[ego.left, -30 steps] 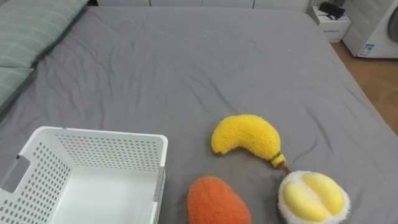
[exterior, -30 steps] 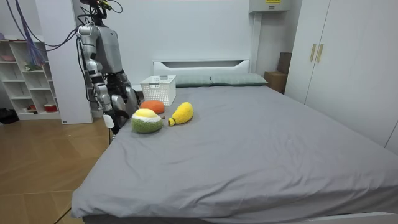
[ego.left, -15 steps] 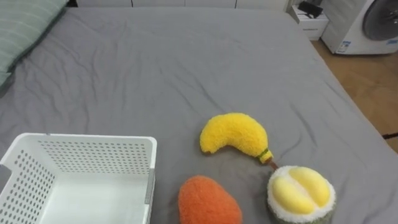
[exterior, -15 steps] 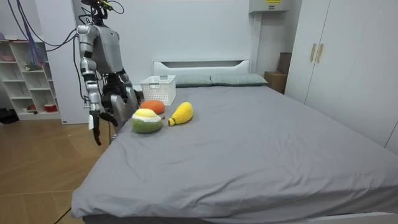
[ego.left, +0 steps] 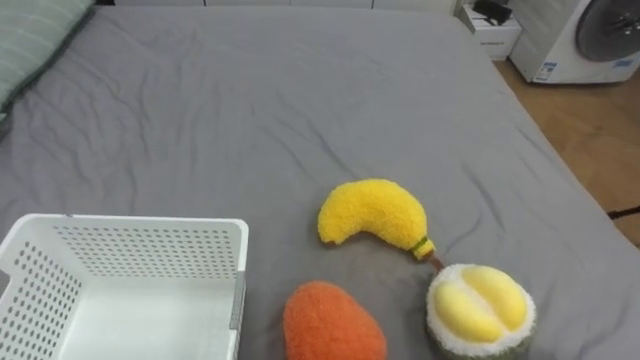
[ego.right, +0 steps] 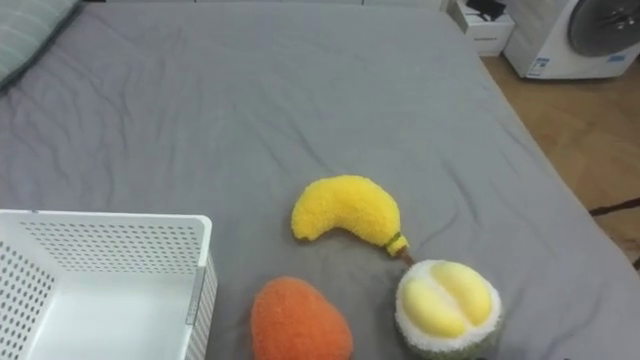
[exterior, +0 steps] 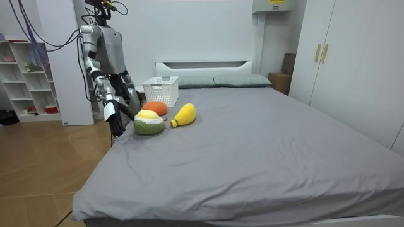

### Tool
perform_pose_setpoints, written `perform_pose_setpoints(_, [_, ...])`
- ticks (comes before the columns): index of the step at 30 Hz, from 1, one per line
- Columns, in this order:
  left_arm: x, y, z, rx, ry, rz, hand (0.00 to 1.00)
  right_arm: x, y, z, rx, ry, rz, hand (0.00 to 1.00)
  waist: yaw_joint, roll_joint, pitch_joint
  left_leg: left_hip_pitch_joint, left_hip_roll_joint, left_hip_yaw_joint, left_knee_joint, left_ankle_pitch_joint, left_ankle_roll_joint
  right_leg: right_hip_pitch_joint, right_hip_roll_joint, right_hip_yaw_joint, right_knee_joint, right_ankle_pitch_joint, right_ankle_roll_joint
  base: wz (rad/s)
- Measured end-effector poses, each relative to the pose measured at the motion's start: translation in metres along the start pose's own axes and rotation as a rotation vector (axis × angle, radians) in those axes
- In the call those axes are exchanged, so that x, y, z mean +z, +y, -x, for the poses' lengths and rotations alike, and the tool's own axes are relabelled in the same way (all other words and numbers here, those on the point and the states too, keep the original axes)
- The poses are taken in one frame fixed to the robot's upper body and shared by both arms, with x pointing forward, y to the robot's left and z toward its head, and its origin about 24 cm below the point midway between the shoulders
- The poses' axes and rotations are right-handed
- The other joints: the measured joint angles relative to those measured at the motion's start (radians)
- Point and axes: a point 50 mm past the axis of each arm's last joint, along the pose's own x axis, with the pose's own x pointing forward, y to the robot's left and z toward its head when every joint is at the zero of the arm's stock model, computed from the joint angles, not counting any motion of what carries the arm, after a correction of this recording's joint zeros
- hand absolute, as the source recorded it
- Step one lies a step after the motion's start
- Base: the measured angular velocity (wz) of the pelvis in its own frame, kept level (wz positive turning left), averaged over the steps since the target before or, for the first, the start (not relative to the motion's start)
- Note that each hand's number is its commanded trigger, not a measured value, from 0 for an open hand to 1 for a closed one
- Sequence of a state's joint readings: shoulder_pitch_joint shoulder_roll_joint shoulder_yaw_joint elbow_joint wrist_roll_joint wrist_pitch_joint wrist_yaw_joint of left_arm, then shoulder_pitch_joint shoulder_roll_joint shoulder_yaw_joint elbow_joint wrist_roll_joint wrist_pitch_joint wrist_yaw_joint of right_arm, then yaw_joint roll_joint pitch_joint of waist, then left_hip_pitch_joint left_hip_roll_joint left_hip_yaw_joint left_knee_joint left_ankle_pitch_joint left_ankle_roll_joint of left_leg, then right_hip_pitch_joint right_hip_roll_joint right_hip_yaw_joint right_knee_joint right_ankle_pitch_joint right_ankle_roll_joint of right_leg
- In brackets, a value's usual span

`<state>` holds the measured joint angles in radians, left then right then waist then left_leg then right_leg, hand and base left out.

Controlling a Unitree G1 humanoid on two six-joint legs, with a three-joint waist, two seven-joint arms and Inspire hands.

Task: Collect toys from the bed

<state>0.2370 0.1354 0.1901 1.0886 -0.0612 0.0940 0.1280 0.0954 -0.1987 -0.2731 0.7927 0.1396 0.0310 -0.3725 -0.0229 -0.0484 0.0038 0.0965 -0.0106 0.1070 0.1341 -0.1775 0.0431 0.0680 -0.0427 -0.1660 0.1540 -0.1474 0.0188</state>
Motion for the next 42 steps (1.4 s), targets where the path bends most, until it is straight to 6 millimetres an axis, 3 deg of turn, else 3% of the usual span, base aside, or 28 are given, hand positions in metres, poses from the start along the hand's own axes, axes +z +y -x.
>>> perform_pose_setpoints(8, [0.001, 0.000, 0.000, 0.010, -0.011, -0.019, 0.00, 0.060, 0.024, 0.017, 0.067, -0.317, 0.090, 0.00, 0.004, 0.000, -0.0016, -0.012, 0.001, 0.004, 0.001, 0.000, 0.000, -0.004, 0.001, 0.000, 0.000, 0.002, -0.001, 0.00])
perform_pose_setpoints(19, [-0.001, 0.000, 0.001, 0.008, -0.014, -0.052, 0.00, 0.091, 0.037, 0.035, 0.141, -0.515, 0.167, 0.00, 0.005, 0.007, -0.0003, 0.000, 0.002, 0.004, 0.001, 0.000, 0.000, 0.000, 0.000, 0.001, 0.000, 0.003, 0.000, -0.01])
perform_pose_setpoints(36, [-0.004, 0.000, 0.002, 0.012, -0.017, -0.119, 0.00, 0.087, 0.046, 0.039, 0.251, -0.518, 0.235, 0.00, 0.006, 0.014, -0.0044, -0.001, 0.002, 0.004, 0.000, 0.000, 0.000, 0.003, 0.000, 0.000, 0.000, 0.003, 0.000, 0.00])
perform_pose_setpoints(42, [0.001, 0.001, 0.002, 0.022, -0.031, -0.115, 0.00, 0.056, 0.050, 0.030, 0.312, -0.392, 0.367, 0.00, 0.025, -0.001, -0.0032, 0.004, 0.003, 0.002, 0.001, 0.000, -0.001, 0.005, 0.000, -0.002, 0.001, 0.003, -0.001, 0.00])
